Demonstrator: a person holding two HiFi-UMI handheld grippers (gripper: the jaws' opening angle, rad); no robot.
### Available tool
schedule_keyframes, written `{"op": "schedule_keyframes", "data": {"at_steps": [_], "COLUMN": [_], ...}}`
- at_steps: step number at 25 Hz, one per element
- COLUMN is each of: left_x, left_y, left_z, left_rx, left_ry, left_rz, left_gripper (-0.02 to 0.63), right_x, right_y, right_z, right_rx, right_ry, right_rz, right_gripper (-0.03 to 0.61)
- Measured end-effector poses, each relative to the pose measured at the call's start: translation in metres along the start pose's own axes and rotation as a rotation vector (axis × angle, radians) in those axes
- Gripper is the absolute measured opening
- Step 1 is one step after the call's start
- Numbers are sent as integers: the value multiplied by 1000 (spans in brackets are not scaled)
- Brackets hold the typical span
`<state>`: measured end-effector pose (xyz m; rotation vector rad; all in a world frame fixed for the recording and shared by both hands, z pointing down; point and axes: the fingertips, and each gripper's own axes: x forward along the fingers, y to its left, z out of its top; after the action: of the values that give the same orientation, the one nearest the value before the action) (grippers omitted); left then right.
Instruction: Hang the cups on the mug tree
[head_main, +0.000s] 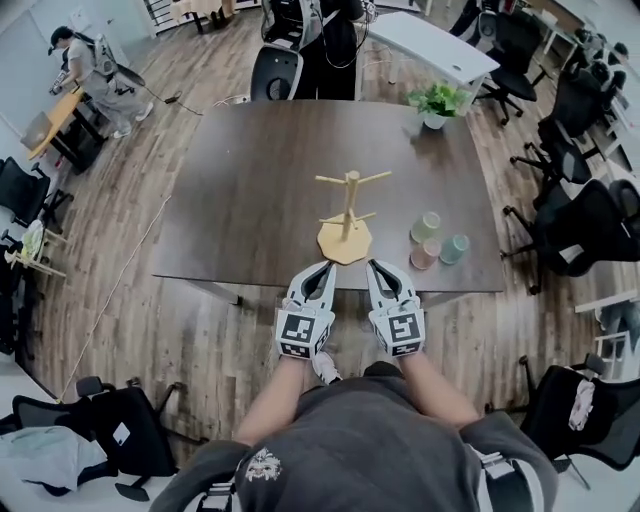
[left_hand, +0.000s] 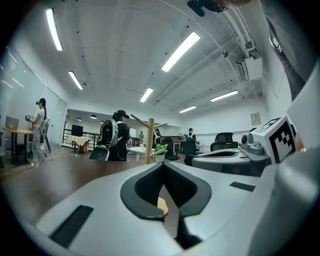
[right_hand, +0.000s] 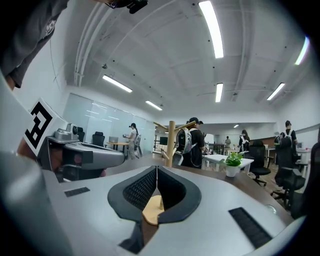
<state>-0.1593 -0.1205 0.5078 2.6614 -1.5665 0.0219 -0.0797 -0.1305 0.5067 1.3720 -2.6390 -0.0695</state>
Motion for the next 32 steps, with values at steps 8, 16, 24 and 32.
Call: {"op": "schedule_keyframes", "data": {"at_steps": [8,16,24,32], "left_x": [30,61,85,113], "left_y": [-24,-34,-47,-68], "left_z": [-11,-17,-48,-65], "left_rx": [-1,56,11,-10], "left_ry": [13,47,89,123], "left_rz": [-122,-150,-164,-207], "left_gripper": [6,6,6,6], "right_x": [-13,-12,-17,-31], "right_y": [-29,-56,-88,-123], "right_z": [-17,-35,-62,-85], "right_rx": [-3,13,61,88], "right_ry": [42,26,63,112], "right_rz": [-100,-118,-173,-225], "right_gripper": [28,28,28,28]}}
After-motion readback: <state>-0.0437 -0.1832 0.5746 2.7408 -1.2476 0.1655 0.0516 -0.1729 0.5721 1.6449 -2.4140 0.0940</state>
